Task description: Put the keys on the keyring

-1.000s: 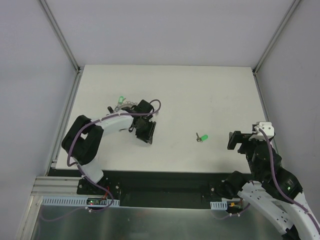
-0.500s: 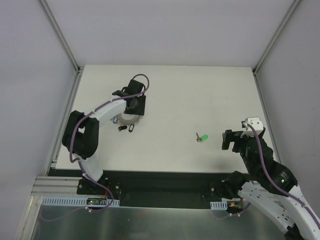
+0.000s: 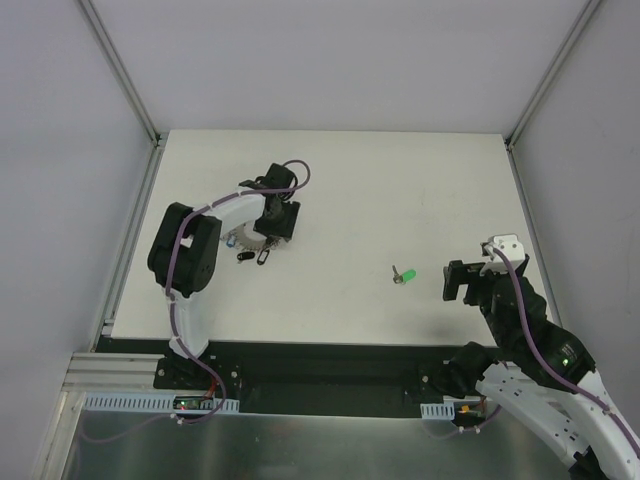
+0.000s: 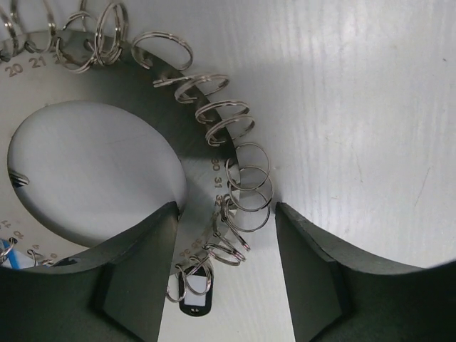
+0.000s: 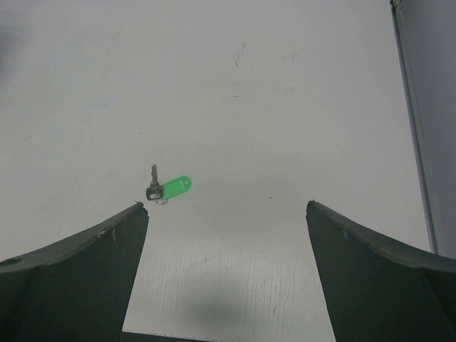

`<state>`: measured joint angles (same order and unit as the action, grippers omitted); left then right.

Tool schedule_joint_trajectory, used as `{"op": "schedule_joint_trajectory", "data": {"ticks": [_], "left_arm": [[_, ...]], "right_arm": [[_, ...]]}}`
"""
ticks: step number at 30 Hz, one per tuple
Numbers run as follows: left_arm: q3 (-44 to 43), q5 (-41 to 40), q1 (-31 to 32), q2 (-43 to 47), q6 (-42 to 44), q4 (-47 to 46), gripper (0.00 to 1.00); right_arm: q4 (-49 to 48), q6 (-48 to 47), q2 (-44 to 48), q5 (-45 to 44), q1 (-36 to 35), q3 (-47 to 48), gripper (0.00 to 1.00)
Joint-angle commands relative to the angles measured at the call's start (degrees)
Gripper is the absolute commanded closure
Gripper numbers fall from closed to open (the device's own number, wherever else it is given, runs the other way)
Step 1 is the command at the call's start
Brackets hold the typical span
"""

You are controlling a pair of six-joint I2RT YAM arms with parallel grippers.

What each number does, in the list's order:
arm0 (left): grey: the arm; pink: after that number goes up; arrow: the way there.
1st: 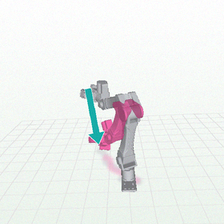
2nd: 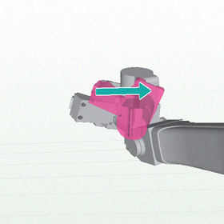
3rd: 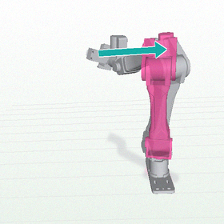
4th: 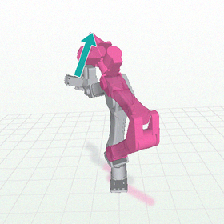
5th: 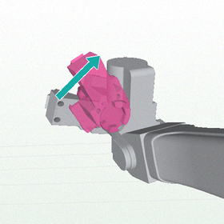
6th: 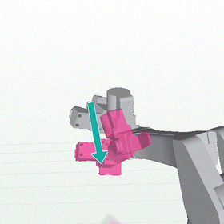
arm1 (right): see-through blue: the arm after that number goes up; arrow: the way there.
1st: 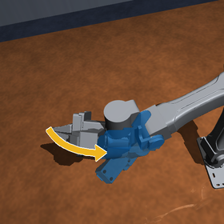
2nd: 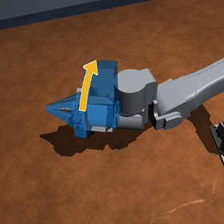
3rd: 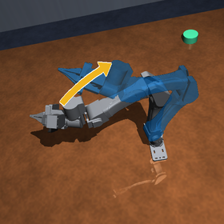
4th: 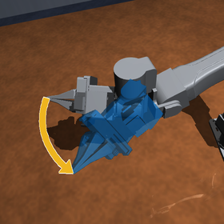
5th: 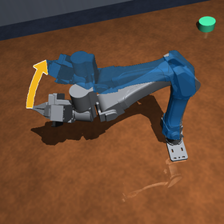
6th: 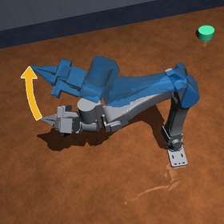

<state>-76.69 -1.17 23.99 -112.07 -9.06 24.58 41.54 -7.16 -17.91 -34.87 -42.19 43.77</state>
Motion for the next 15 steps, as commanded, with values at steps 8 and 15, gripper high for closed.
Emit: {"op": "schedule_joint_trajectory", "data": {"ticks": [8,15], "left_arm": [[3.20,13.02,11.68,2.29,-1.39,9.08,0.49],[9.18,17.87,17.31,12.03,-5.53,9.17,0.49]], "right_arm": [[-1.90,-3.03,0.42,5.95,0.01,0.53,0.04],[-6.03,-4.96,2.88,13.15,0.09,-0.70,0.04]]}}
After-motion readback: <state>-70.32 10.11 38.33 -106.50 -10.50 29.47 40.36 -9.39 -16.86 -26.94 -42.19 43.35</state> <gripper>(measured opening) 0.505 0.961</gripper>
